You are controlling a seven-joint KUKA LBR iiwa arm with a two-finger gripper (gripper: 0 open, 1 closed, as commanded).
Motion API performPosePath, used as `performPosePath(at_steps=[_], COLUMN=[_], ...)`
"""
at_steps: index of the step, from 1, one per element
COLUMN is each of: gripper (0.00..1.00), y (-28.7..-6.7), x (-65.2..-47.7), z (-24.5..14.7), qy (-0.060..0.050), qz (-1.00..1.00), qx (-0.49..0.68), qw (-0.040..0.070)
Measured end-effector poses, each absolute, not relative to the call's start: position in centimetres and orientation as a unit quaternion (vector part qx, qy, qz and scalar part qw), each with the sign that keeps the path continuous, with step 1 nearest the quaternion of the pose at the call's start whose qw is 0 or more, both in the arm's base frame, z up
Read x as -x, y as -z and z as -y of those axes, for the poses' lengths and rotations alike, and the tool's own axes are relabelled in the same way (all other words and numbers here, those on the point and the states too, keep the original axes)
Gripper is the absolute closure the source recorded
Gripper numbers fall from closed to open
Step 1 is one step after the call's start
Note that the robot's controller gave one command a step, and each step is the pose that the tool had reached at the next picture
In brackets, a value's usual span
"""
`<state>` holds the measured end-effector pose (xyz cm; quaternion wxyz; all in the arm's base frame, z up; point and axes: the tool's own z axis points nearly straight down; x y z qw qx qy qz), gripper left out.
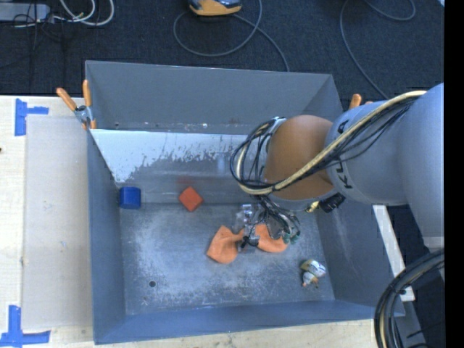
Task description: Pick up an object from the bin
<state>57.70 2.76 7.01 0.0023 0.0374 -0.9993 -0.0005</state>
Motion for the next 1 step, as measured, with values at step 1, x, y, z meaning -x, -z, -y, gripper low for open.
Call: performPosePath(at_steps=[1], gripper=[1.0], y=[-7.01], x=[-57.7], z=[-2.76], qy=[0.001], qz=[0.999], qx=[-0.037], qw=[0.002])
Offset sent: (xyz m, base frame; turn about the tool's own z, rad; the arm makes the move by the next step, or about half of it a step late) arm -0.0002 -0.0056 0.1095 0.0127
